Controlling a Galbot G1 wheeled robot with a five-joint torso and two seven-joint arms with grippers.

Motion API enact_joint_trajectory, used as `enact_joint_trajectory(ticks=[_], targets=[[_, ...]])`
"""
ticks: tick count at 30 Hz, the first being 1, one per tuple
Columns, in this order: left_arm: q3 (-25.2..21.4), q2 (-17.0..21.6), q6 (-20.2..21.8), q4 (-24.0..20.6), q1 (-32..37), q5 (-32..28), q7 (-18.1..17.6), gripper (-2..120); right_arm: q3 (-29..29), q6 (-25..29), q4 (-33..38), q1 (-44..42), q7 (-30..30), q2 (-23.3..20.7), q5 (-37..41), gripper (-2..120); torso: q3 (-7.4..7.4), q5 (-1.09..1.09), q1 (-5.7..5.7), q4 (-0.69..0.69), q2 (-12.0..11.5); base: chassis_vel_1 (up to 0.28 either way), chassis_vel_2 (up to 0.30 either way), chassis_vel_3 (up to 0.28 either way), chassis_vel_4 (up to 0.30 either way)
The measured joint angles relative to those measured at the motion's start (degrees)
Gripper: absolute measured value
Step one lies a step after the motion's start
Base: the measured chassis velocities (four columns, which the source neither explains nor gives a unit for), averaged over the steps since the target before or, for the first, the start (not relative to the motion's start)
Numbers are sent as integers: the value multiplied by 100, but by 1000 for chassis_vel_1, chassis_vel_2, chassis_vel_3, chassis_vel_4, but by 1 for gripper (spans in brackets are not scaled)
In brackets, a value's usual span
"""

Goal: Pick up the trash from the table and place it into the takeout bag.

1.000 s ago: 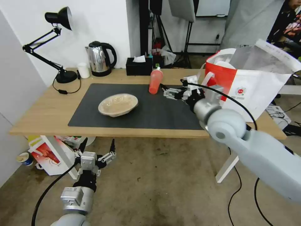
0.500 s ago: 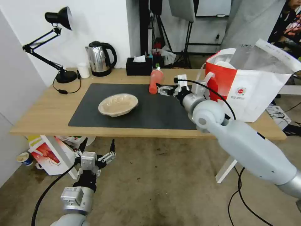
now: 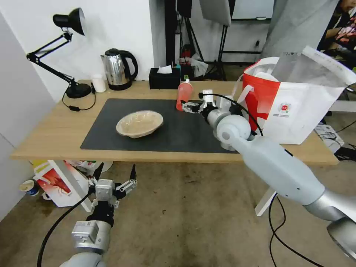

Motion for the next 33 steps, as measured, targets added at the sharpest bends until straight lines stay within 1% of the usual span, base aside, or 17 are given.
enact_joint_trajectory(ticks=[10,14,24,33], targets=[[0,0,0,0,0,0,0,100,-62,-2,-480,145,17,430,-158,100,0,0,0,0,0,0,0,0,0],[0,0,0,0,0,0,0,100,-73,-2,-793,285,6,638,-266,100,0,0,0,0,0,0,0,0,0],[0,0,0,0,0,0,0,100,-81,0,-1188,426,-1,889,-417,100,0,1,0,0,0,0,0,0,0],[0,0,0,0,0,0,0,100,-64,0,-1530,510,-6,1010,-581,100,0,0,0,0,0,0,0,0,0]])
